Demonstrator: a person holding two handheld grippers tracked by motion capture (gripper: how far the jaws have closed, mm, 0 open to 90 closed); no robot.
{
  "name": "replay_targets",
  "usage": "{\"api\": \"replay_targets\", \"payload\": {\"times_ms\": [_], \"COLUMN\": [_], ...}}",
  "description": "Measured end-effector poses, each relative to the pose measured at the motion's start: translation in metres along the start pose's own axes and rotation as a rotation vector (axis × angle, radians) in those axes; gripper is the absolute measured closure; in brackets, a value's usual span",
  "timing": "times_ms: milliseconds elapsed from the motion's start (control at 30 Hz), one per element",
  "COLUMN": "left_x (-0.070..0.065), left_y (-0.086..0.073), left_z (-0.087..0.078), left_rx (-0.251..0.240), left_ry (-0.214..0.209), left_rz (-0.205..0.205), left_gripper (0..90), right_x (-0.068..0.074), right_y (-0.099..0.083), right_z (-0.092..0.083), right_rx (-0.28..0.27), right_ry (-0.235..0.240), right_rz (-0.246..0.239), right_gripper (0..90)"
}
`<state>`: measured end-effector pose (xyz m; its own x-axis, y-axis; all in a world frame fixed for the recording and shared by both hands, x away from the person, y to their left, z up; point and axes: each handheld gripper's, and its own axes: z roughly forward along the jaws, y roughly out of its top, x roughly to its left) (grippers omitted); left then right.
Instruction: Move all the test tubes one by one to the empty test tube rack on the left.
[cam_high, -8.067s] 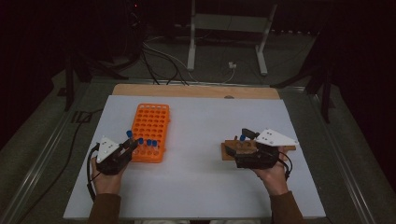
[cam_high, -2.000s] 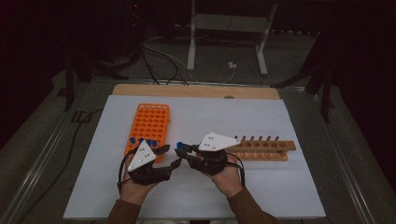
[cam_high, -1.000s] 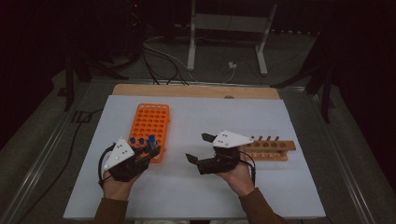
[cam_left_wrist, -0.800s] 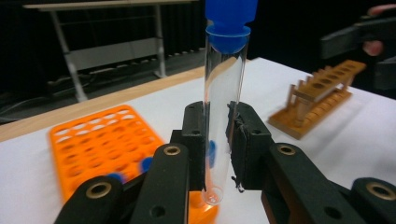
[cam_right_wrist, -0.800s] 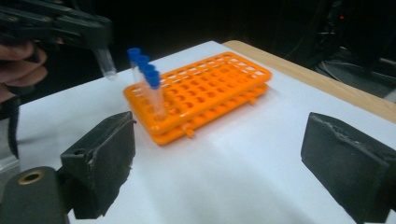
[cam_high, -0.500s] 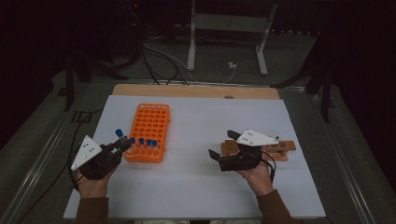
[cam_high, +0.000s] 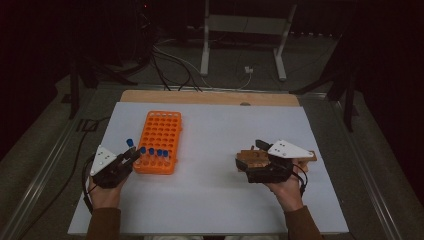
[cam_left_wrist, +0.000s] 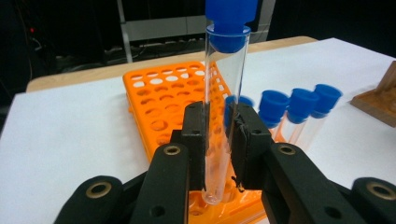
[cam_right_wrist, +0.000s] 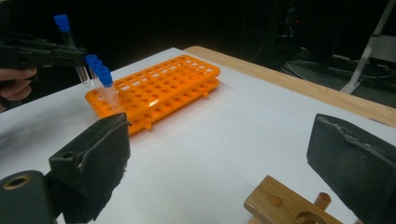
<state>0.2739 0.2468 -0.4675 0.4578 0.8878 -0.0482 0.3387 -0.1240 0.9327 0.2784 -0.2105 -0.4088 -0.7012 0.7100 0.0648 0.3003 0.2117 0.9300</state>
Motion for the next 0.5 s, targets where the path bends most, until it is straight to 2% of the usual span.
{"api": "replay_targets", "payload": {"times_ms": [200, 500], "left_x": [0.004, 0.005], "left_y": [-0.008, -0.017], "left_z": [0.011, 0.020], "left_rx": [0.040, 0.108], "left_ry": [0.017, 0.039], "left_rz": [-0.010, 0.005], "left_gripper": [77.8, 77.8], "right_x": [-0.002, -0.004], "right_y": [0.000, -0.002], "right_z": [-0.002, -0.004], "right_rx": [-0.005, -0.008], "right_ry": [-0.007, -0.006], "right_rz": [0.003, 0.004], "right_gripper": [6.8, 7.0]}}
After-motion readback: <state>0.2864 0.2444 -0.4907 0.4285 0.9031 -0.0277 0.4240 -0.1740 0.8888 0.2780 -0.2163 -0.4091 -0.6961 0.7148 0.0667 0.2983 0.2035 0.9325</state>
